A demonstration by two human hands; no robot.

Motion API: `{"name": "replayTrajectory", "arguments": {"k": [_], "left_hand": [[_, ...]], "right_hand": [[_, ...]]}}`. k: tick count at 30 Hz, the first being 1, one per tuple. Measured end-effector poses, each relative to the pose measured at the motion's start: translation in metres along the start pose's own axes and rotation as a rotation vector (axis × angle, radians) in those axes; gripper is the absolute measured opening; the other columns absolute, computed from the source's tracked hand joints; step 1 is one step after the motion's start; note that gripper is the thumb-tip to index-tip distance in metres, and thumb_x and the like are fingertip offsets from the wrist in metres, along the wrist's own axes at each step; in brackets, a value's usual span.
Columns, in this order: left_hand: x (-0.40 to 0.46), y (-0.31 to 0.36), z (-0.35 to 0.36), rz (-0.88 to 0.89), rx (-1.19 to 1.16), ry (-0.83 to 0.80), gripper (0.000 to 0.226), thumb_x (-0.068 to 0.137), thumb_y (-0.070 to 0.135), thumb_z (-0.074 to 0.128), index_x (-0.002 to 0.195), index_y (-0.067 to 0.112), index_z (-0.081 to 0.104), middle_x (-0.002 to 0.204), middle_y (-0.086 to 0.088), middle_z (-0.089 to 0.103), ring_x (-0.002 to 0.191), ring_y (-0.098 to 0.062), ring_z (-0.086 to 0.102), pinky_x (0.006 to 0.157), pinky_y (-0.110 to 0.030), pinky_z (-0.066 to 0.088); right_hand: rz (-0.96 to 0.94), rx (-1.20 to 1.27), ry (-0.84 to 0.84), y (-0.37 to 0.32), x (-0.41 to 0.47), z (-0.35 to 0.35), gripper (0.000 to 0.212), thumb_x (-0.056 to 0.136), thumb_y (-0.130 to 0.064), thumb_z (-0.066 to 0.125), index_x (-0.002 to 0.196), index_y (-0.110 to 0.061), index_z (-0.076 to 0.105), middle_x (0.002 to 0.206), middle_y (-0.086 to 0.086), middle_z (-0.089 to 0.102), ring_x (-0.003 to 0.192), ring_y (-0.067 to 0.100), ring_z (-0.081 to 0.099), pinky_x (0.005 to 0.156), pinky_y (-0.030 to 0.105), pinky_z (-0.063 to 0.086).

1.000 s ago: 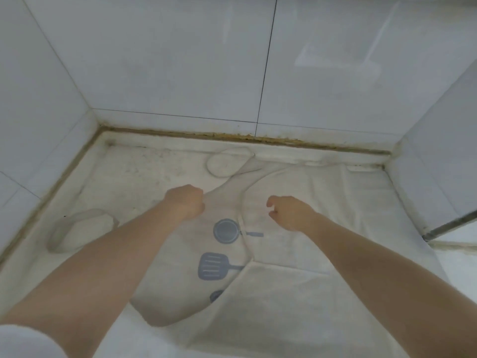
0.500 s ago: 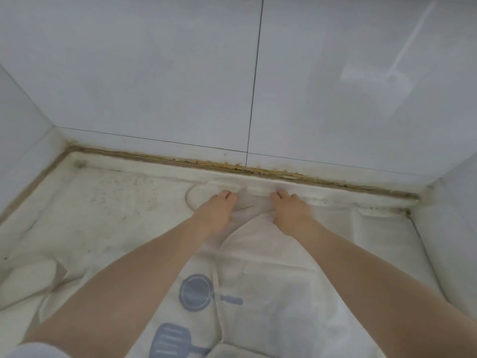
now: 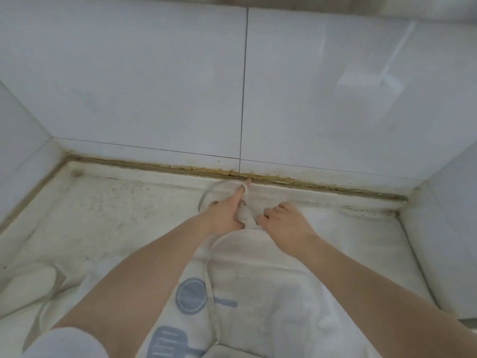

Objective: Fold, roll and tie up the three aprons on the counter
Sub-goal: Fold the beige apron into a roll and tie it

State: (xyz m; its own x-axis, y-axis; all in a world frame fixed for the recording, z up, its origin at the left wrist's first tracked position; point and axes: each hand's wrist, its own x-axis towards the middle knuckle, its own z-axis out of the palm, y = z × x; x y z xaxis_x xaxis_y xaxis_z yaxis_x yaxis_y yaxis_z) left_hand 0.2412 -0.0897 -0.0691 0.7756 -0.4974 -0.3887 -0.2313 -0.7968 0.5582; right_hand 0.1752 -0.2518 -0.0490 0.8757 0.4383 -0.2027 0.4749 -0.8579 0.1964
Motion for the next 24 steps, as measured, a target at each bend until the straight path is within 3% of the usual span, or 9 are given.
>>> {"name": "replayTrajectory", "arguments": {"k": [2, 5, 11, 13, 15, 18, 20, 22, 24], "left_hand": [[-0.019, 0.006, -0.007, 0.062, -0.074, -0.014, 0.075, 0.08, 0.016, 0.069, 0.142, 0.03, 0.028, 0.114, 0.007, 0.055, 0.1, -0.014, 0.057, 0.088, -0.022, 0.041], [-0.051, 0.011, -0.015, 0.178, -0.069, 0.062, 0.015, 0.083, 0.018, 0.069, 0.092, 0.016, 0.057, 0.087, 0.006, 0.058, 0.079, -0.009, 0.052, 0.066, -0.017, 0.037], [-0.104, 0.013, -0.01, 0.284, -0.022, 0.004, 0.007, 0.093, 0.018, 0.056, 0.098, 0.015, 0.06, 0.079, 0.007, 0.055, 0.075, -0.012, 0.049, 0.069, -0.023, 0.038], [-0.109, 0.01, -0.005, 0.33, 0.081, 0.04, 0.016, 0.092, 0.016, 0.057, 0.103, 0.009, 0.066, 0.093, -0.005, 0.061, 0.087, -0.02, 0.056, 0.078, -0.027, 0.041], [-0.116, 0.005, 0.002, 0.365, 0.193, 0.032, 0.02, 0.09, 0.014, 0.059, 0.106, 0.006, 0.07, 0.104, -0.013, 0.061, 0.097, -0.026, 0.058, 0.08, -0.026, 0.039], [-0.131, -0.004, 0.024, 0.343, 0.379, -0.064, 0.025, 0.091, 0.013, 0.056, 0.112, 0.009, 0.069, 0.114, -0.01, 0.06, 0.104, -0.027, 0.056, 0.081, -0.026, 0.037], [-0.143, -0.012, 0.041, 0.28, 0.424, -0.091, 0.022, 0.09, 0.014, 0.053, 0.107, 0.007, 0.065, 0.112, -0.008, 0.063, 0.103, -0.026, 0.058, 0.083, -0.03, 0.043], [-0.151, -0.024, 0.059, 0.243, 0.408, -0.104, 0.007, 0.087, 0.016, 0.055, 0.087, 0.012, 0.061, 0.102, -0.009, 0.065, 0.096, -0.026, 0.06, 0.081, -0.033, 0.046], [-0.157, -0.038, 0.068, 0.26, 0.475, -0.122, 0.011, 0.088, 0.015, 0.052, 0.077, 0.016, 0.054, 0.101, -0.01, 0.063, 0.096, -0.028, 0.058, 0.081, -0.034, 0.044]], "right_hand": [[-0.017, 0.006, 0.002, -0.011, -0.019, -0.015, 0.046, 0.088, 0.0, 0.044, 0.131, -0.012, 0.038, 0.119, 0.008, 0.048, 0.104, 0.028, 0.054, 0.085, 0.034, 0.036], [0.087, 0.018, -0.003, -0.025, -0.041, -0.026, 0.047, 0.091, -0.002, 0.04, 0.136, -0.008, 0.031, 0.125, 0.01, 0.046, 0.104, 0.03, 0.054, 0.076, 0.035, 0.04], [0.18, -0.035, -0.181, -0.057, -0.082, -0.047, 0.063, 0.093, 0.0, 0.029, 0.148, 0.0, -0.002, 0.15, 0.018, 0.024, 0.132, 0.032, 0.037, 0.111, 0.045, 0.027], [0.165, -0.025, -0.201, -0.064, -0.094, -0.064, 0.058, 0.093, 0.001, 0.031, 0.148, -0.003, 0.014, 0.153, 0.014, 0.022, 0.139, 0.027, 0.026, 0.117, 0.049, 0.01], [0.204, 0.051, -0.158, -0.063, -0.101, -0.081, 0.033, 0.099, -0.012, 0.033, 0.13, -0.008, 0.043, 0.139, 0.013, 0.041, 0.129, 0.027, 0.039, 0.113, 0.045, 0.023], [0.358, 0.635, 0.007, -0.07, -0.108, -0.106, 0.032, 0.102, -0.025, 0.034, 0.076, -0.011, 0.046, 0.082, 0.008, 0.062, 0.077, 0.023, 0.058, 0.073, 0.031, 0.043], [0.409, 1.319, 0.128, -0.08, -0.107, -0.114, 0.042, 0.1, -0.017, 0.036, 0.058, -0.013, 0.033, 0.048, -0.003, 0.042, 0.044, 0.014, 0.041, 0.055, 0.029, 0.032], [0.385, 1.95, 0.255, -0.088, -0.104, -0.116, 0.044, 0.096, -0.012, 0.037, 0.052, -0.013, 0.039, 0.044, -0.005, 0.04, 0.039, 0.012, 0.039, 0.054, 0.03, 0.034], [0.314, 2.181, 0.216, -0.092, -0.099, -0.109, 0.028, 0.086, -0.022, 0.047, 0.069, -0.01, 0.065, 0.065, 0.002, 0.065, 0.063, 0.014, 0.062, 0.073, 0.032, 0.045]]}}
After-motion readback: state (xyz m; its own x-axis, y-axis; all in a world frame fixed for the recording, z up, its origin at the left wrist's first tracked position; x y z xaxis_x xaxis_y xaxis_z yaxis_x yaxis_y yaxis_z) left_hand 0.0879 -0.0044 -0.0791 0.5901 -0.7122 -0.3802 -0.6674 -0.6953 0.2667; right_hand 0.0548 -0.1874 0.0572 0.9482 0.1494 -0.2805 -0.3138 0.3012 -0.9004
